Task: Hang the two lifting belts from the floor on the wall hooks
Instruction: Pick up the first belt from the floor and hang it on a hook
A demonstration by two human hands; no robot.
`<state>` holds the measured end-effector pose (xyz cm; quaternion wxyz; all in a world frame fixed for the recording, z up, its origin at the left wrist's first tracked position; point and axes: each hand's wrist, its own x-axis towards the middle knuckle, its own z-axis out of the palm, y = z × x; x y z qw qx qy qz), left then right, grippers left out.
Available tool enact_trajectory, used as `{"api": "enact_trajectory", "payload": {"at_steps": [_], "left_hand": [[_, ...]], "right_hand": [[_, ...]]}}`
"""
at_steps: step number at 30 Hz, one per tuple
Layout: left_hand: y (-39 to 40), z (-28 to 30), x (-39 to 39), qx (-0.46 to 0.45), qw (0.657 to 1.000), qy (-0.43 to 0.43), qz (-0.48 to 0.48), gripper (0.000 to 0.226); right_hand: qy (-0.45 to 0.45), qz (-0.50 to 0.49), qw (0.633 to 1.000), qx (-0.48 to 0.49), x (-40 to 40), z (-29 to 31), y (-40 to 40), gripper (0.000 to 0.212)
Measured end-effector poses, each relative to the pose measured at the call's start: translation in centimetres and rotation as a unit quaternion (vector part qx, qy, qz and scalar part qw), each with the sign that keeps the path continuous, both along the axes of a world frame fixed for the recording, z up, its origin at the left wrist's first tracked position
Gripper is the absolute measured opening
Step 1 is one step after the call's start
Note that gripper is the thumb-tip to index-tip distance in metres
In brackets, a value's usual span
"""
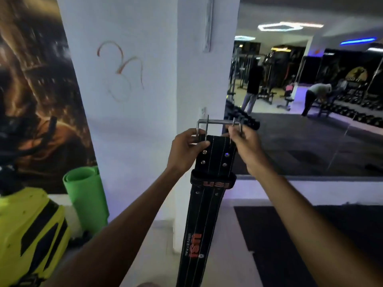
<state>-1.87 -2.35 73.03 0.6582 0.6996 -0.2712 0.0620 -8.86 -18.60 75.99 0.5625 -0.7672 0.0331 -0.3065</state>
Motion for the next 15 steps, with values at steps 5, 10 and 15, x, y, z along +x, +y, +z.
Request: {"api": "enact_trajectory", "payload": {"at_steps": [5,10,15], "left_hand": [[-0.5,6.9,-2.5,-0.060,0.997,-0.046,0.031,0.019],[-0.6,12.5,-4.7,-0.090,0.989,-0.088,0.074,0.017],[-0.6,17.4,-6.1,-0.140,0.978,-0.113,0.102,0.013]], "right_hand": [[-0.070,-0.014,0.997,-0.001,-1.6,7.1,0.2,0.017],[-0.100,0.016,0.994,0.039,-3.3,11.0,0.4,0.012],[-0.080,0.078,0.994,-0.012,-4.6,14.2,0.2,0.010]]}}
